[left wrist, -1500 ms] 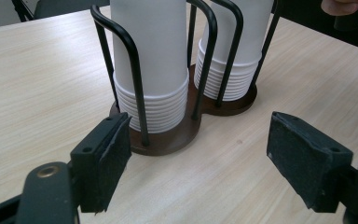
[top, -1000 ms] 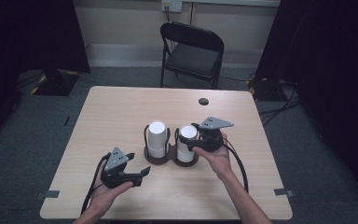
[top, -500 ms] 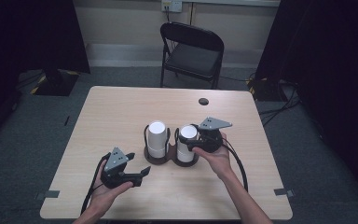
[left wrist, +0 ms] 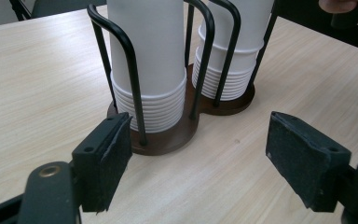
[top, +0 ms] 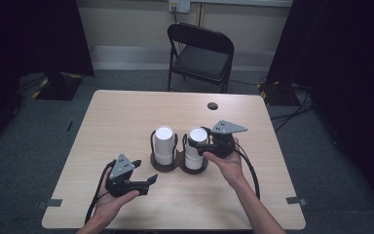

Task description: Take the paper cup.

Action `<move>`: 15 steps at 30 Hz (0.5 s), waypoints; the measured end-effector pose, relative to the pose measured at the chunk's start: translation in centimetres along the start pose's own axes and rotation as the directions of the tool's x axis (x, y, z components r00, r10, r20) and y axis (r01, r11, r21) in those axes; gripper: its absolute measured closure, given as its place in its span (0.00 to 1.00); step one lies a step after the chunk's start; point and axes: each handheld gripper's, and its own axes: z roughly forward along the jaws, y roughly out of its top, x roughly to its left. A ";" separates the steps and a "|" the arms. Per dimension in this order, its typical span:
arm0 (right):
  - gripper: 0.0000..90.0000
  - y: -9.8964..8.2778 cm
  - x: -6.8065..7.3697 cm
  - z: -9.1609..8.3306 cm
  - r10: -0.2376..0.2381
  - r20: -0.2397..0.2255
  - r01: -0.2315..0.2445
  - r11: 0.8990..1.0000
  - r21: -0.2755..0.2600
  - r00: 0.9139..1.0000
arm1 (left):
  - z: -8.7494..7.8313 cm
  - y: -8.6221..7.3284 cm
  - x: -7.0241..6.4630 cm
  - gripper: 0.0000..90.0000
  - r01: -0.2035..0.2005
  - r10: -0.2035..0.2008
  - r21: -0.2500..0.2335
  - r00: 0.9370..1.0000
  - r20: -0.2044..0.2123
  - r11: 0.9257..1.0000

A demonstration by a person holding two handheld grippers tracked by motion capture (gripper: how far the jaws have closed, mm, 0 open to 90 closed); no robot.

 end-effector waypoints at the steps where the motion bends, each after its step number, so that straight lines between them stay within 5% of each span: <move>1: 0.37 0.0 0.0 0.0 0.000 0.000 0.000 1.000 0.000 1.000 | 0.0 0.0 0.0 0.25 0.004 -0.004 -0.003 1.000 0.002 1.000; 15: 0.37 0.8 0.0 -0.9 0.029 0.009 -0.028 0.998 -0.058 1.000 | 0.1 0.0 -0.1 0.25 0.001 -0.001 0.000 1.000 0.014 1.000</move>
